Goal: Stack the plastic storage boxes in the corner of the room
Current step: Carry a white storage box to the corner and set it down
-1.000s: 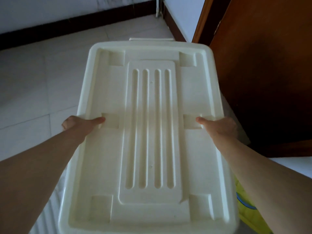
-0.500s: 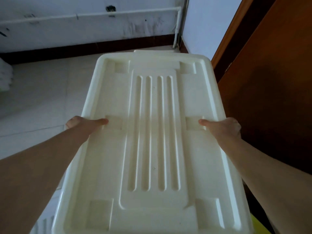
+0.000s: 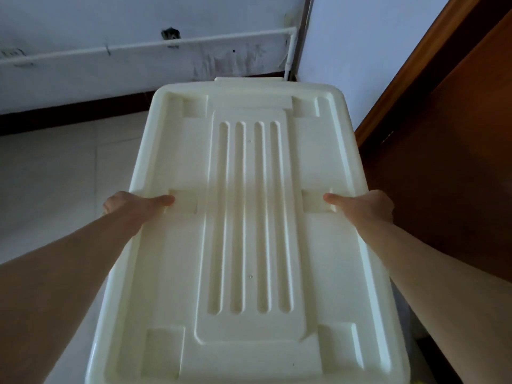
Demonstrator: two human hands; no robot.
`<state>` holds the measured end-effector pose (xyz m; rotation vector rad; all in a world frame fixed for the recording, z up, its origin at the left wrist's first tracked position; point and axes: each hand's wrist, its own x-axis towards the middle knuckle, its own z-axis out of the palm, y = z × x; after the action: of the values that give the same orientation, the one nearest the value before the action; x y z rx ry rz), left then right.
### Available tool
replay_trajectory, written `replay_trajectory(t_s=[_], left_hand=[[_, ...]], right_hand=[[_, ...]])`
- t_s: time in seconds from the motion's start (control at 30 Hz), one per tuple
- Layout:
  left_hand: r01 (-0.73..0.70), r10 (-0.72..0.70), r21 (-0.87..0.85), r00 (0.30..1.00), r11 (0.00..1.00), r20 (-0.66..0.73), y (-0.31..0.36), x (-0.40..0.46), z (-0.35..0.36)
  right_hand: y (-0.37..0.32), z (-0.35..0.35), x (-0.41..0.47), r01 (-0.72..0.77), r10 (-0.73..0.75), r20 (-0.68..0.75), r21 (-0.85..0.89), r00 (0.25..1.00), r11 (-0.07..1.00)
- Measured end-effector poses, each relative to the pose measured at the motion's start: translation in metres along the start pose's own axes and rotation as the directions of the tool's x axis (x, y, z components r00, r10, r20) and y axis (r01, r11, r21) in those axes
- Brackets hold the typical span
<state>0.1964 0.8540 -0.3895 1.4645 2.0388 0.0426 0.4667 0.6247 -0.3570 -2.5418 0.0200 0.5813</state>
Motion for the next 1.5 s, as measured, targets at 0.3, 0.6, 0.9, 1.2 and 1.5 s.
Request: replay_trajectory(t_s=[0.3,0.6,0.9,1.2,1.5], left_hand=[[-0.087,0.087,-0.02,0.996,0.996,0.01,0.137,0.094,-0.015],[-0.14,0.139,0.009,0.99,0.99,0.026,0.245,0.174,-0.038],[-0.244,0.236,0.032,0.958,0.969,0.164,0.328,0.279,-0.043],[-0.423,0.384,0.14,0.892,0.895,0.24,0.428,0.344,-0.018],[-0.521,0.449,0.246,0.843,0.817,0.296,0.525,0.384,0.036]], right_hand=[[-0.123,0.026,0.086,-0.039,0.039,0.003,0.021,0.999,0.999],[-0.233,0.049,0.147,-0.035,0.037,-0.035,0.068,0.999,0.997],[-0.312,0.099,0.171,-0.132,0.149,-0.14,0.123,0.979,0.984],[-0.344,0.137,0.216,-0.295,0.318,-0.198,0.14,0.927,0.945],[-0.363,0.15,0.28,-0.404,0.431,-0.18,0.17,0.884,0.899]])
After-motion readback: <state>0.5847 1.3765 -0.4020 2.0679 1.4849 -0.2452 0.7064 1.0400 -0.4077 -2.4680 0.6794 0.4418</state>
